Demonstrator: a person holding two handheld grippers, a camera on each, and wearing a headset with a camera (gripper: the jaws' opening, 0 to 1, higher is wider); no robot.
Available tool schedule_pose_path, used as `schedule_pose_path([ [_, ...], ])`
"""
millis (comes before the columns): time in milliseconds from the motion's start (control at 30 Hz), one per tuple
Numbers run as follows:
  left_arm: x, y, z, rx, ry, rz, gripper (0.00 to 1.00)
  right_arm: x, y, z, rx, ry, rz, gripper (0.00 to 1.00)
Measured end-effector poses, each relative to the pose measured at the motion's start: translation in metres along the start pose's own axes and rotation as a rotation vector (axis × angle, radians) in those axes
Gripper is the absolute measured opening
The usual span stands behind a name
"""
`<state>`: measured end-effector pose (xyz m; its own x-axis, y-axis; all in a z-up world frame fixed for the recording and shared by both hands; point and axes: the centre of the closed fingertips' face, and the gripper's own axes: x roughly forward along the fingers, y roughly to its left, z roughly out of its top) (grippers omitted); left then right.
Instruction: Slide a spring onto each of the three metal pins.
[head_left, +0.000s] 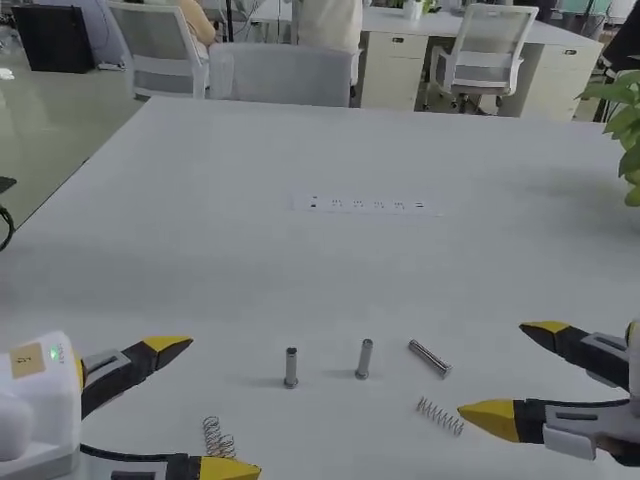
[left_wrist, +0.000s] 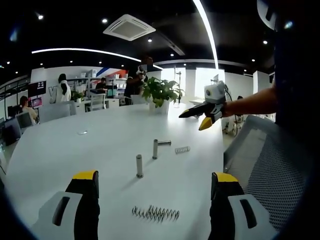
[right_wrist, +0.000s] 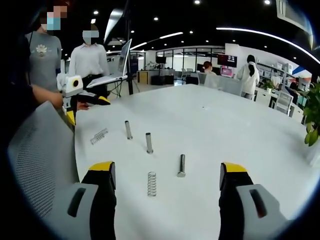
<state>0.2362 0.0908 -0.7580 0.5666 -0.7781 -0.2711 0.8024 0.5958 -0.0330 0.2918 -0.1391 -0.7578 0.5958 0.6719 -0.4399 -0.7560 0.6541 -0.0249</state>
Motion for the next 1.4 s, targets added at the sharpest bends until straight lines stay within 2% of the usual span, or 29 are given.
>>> schedule_pose_path([
  [300, -0.002, 0.0, -0.002, -0.004, 0.001, 0.004, 0.9, 0.018, -0.017, 0.002, -0.01, 0.057, 0.001, 0.78],
  [633, -0.003, 0.001, -0.002, -0.008, -0.001, 0.007, 0.9, 0.036, -0.028, 0.0, -0.002, 0.121, -0.003, 0.7],
  [1067, -0.003, 0.001, -0.001, -0.006, -0.001, 0.008, 0.89, 0.06, -0.035, 0.004, -0.008, 0.207, -0.006, 0.56],
  [1400, -0.004, 0.001, -0.003, -0.013, 0.0, 0.011, 0.89, 0.074, -0.036, -0.007, -0.017, 0.294, 0.001, 0.46],
])
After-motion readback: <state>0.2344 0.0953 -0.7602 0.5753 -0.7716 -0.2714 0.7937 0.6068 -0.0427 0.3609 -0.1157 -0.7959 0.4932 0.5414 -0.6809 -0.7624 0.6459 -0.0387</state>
